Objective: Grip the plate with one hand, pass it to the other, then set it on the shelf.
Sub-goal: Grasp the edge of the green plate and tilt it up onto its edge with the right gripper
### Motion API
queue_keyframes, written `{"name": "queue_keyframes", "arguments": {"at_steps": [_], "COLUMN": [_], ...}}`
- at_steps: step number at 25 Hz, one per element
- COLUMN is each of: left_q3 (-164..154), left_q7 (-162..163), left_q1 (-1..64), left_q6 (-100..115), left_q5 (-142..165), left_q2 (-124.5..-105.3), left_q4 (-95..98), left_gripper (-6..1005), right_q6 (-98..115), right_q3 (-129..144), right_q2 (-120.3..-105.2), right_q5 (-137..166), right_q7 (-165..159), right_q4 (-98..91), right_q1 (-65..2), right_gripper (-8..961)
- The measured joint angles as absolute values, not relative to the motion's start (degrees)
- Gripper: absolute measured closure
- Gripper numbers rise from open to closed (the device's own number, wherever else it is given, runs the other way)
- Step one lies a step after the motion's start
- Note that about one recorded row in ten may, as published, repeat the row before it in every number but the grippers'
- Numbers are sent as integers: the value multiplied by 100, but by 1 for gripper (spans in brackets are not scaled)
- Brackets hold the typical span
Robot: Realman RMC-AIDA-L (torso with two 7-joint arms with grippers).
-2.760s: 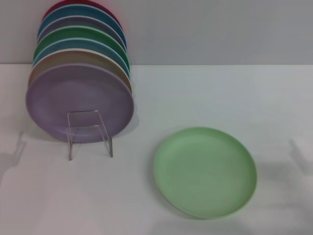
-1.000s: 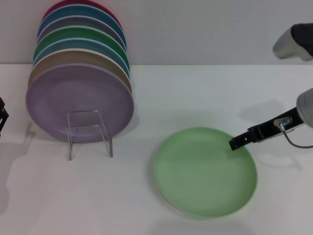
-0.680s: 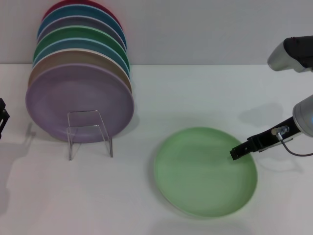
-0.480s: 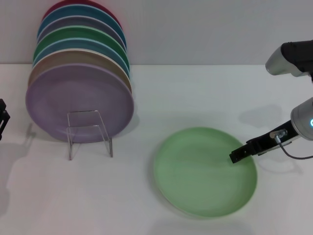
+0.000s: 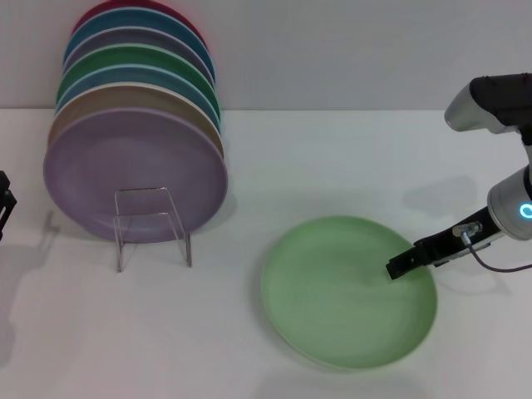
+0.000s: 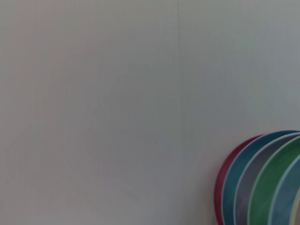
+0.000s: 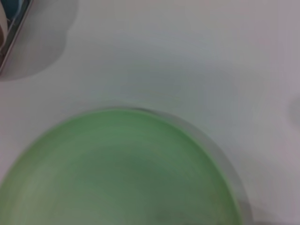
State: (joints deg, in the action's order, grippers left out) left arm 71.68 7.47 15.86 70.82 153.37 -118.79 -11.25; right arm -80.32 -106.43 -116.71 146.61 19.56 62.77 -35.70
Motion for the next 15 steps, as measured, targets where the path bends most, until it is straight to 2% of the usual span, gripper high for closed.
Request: {"name": "queue_keyframes", "arguments": {"at_steps": [11, 15], "left_q3": [7170, 7166], "left_q7": [740, 739], "left_q1": [1552, 1533], "left_q6": [7084, 7084], "left_q5": [15337, 15340], "left_q2": [-11873, -11873], "left_q4": [-1116, -1110], "left_gripper": [224, 226], "right_q6": [-7945, -7883], "right_q3": [-10677, -10656], "right_q2": [-11671, -11651], "right_q5": [14661, 14662], "right_q7": [1938, 1949], "right_q4": [5908, 5701], "right_q1": [-3674, -3748], "right_gripper": [156, 288]}}
